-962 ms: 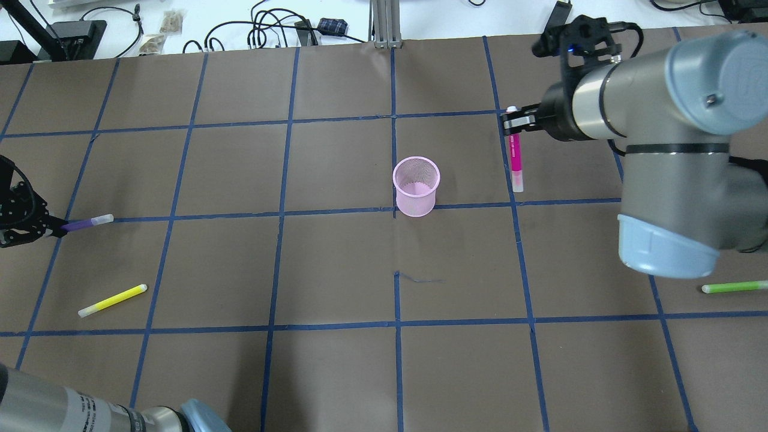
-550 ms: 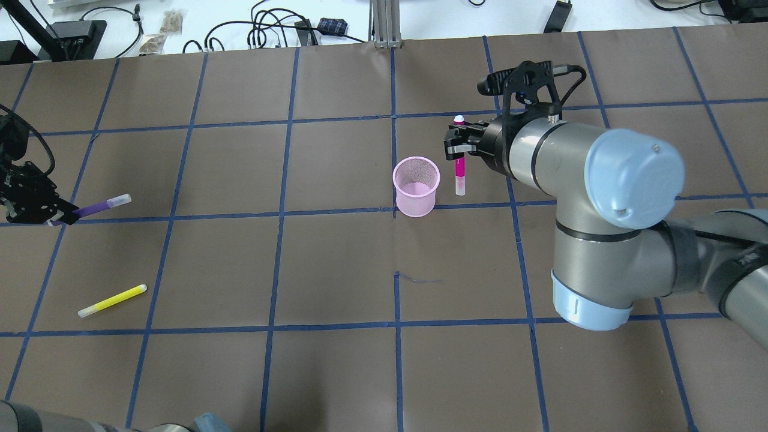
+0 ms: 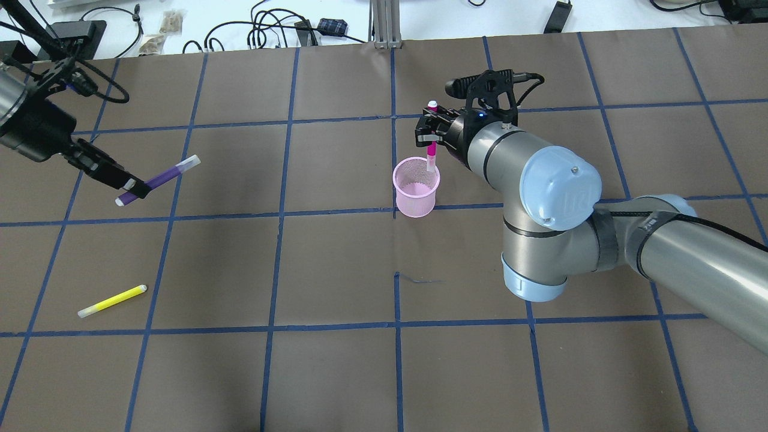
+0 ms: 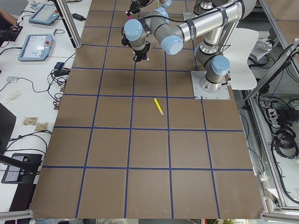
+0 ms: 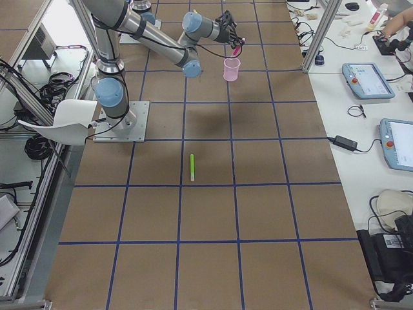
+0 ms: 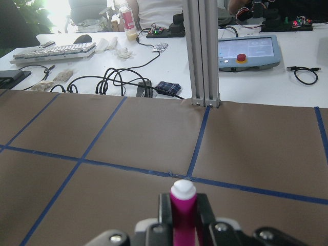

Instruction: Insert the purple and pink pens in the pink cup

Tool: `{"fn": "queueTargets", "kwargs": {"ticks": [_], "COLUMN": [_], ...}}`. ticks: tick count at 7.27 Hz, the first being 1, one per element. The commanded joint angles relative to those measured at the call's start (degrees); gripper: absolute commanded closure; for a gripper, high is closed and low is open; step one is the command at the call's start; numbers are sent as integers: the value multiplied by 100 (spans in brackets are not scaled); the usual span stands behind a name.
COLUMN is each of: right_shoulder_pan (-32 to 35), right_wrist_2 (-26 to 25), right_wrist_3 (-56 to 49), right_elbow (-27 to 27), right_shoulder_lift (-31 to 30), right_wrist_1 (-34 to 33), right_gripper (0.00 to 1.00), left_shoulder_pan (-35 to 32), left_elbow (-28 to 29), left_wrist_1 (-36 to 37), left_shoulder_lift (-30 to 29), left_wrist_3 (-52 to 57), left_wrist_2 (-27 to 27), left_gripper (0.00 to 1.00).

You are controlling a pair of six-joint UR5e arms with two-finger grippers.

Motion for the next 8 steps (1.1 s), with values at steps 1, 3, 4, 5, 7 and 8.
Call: {"fn": "queueTargets", "kwargs": {"ticks": [1, 3, 4, 5, 7, 8], "right_shoulder_pan": [50, 42, 42, 50, -28, -142], "right_wrist_2": [-6, 64, 56, 47, 29, 21], "right_wrist_3": [177, 371, 615, 687, 697, 662], "right_elbow": [-44, -71, -70, -87, -297, -621], "right_shoulder_lift": [558, 736, 736, 736, 693, 692], "right_wrist_1": [-437, -501, -457, -431, 180, 611], "right_gripper": [100, 100, 76, 14, 0, 0], "left_shoulder_pan": [-815, -1475, -1792, -2186, -2742, -2892], "left_elbow": [164, 323, 315, 263, 227, 227], "left_wrist_1": [232, 644, 925, 1198, 2119, 2201], "left_shoulder_lift": [110, -3, -47, -109, -354, -443], "left_wrist_3": [-2096, -4057, -5076, -6017, -7897, -9247], "left_wrist_2": [-144, -537, -713, -741, -742, -742], "left_gripper": [100, 100, 100, 100, 100, 100]}}
